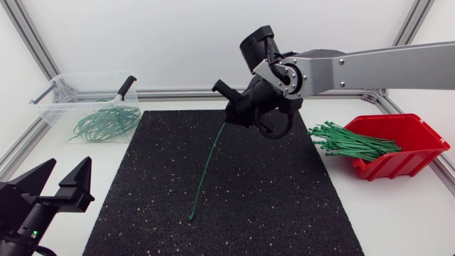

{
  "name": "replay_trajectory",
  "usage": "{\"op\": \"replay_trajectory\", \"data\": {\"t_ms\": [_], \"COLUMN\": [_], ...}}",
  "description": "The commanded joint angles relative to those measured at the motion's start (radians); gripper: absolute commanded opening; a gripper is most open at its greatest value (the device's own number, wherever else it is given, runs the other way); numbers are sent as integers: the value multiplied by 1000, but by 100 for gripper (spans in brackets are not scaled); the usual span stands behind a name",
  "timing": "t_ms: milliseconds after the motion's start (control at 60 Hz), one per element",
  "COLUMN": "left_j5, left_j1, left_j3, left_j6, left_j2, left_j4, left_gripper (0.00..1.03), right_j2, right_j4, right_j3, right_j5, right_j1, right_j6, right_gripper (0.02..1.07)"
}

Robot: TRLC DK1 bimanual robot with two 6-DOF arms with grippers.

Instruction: Take a green cable tie from the red box, thread the tail through the head to close it, then place it in the transparent bin on the left.

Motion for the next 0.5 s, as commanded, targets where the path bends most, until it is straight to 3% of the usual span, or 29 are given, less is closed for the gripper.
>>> {"op": "replay_trajectory", "data": {"t_ms": [0, 50, 217, 333, 383, 483], "left_j5": [6, 6, 6, 6, 6, 6], "left_j1": [-2, -4, -4, -4, -4, -4], "left_j3": [-40, -40, -40, -40, -40, -40], "left_j6": [11, 11, 11, 11, 11, 11], "left_j2": [-4, -4, -4, -4, -4, -4], "left_j4": [-15, -15, -15, -15, -15, -15], "left_gripper": [100, 100, 100, 100, 100, 100], "right_j2": [9, 3, -41, -74, -95, -152], "right_j4": [27, 34, 66, 72, 69, 61], "right_j3": [-52, -71, -158, -214, -230, -249], "right_j5": [1, 3, 21, 26, 44, 76], "right_j1": [-28, -40, -77, -90, -90, -97], "right_j6": [22, 8, -41, -81, -109, -190], "right_gripper": [17, 24, 30, 58, 60, 80]}}
